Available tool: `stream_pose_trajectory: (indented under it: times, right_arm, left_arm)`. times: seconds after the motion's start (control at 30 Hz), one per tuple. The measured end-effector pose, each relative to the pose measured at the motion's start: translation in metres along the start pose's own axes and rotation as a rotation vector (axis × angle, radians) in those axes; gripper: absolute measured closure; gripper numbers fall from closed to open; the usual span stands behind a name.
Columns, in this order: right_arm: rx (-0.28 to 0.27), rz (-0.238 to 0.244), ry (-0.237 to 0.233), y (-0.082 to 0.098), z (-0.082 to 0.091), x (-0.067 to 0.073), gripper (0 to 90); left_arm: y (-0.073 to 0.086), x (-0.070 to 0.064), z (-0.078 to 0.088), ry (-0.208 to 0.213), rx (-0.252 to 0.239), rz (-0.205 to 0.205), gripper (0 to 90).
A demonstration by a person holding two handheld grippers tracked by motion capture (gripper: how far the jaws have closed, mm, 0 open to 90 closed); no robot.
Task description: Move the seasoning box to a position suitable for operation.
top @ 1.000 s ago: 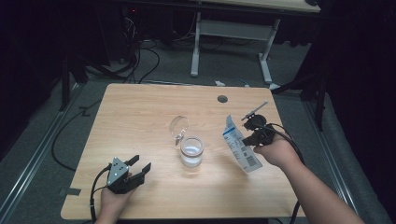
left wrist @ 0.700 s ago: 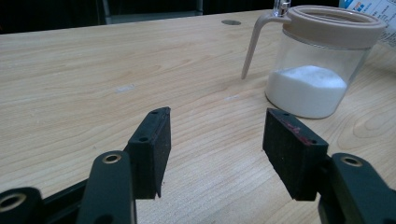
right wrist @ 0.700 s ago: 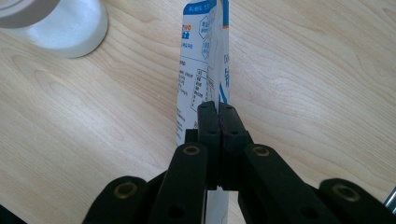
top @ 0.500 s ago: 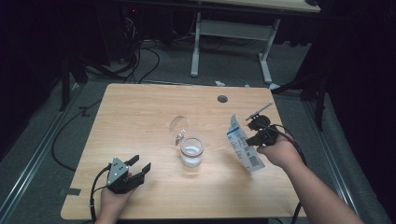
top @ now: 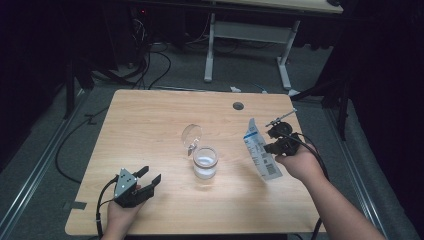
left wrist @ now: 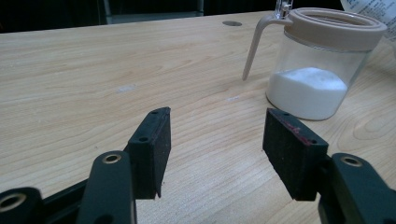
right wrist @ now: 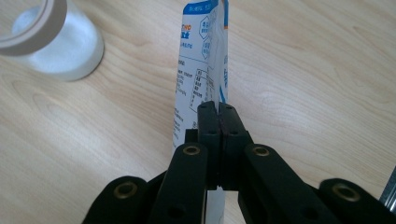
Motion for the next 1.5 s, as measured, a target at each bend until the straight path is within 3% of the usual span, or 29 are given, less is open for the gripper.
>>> stream_pose_trajectory:
  times: [0.27, 0.57, 1.0, 1.5]
  right_arm:
    - [-0.087, -0.010, 0.049, 0.006, 0.002, 0.004, 89.8]
    - [-0.170, -0.047, 0.074, 0.020, -0.002, 0.008, 89.9]
    - [-0.336, -0.111, 0.097, 0.041, -0.004, 0.008, 89.9]
    - [-0.499, -0.149, 0.135, 0.064, -0.006, 0.008, 89.9]
  left_arm:
    - [0.000, 0.000, 0.000, 0.002, 0.009, 0.011, 42.7]
    - [0.000, 0.001, -0.001, -0.005, 0.021, 0.016, 42.8]
    - [-0.001, 0.002, 0.000, -0.003, 0.021, 0.024, 42.8]
    - [-0.001, 0.001, 0.001, -0.011, 0.018, 0.021, 42.8]
Point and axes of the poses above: each handheld gripper's, and its own axes: z roughly backward along the jaws, y roughly out of its underside, x roughly to its left, the point moved 3 cm from there along -z, roughly forward along the jaws, and after that the axes turned 9 degrees about z, right-handed, at the moved point
